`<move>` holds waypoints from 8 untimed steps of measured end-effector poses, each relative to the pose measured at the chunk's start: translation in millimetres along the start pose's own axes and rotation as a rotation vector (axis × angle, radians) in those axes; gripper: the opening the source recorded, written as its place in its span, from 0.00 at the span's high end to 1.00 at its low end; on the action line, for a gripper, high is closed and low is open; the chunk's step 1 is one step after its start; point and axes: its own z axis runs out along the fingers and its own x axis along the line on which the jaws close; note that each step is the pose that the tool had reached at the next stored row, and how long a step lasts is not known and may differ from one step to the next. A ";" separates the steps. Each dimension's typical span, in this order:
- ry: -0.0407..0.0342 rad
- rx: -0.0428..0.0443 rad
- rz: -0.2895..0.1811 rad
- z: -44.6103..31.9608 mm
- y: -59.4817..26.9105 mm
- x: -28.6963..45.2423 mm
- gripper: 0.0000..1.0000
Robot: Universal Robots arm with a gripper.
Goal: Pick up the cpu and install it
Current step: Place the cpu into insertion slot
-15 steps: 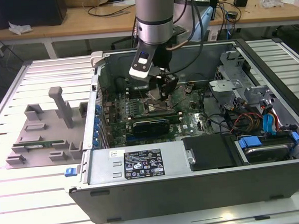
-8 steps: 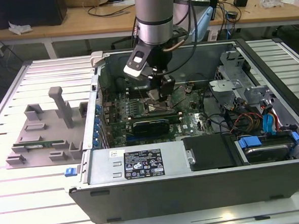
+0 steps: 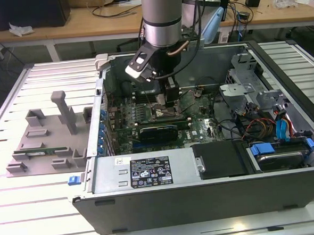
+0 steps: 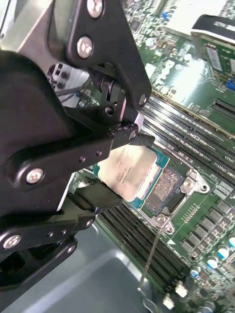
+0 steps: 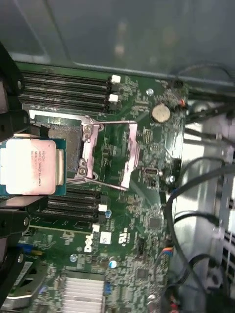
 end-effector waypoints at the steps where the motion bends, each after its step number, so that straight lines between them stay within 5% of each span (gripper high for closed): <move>1: -0.0015 -0.0006 0.037 0.3 0.0 0.0 0.45; 8: -0.0072 -0.0004 0.040 4.8 -0.2 0.3 0.45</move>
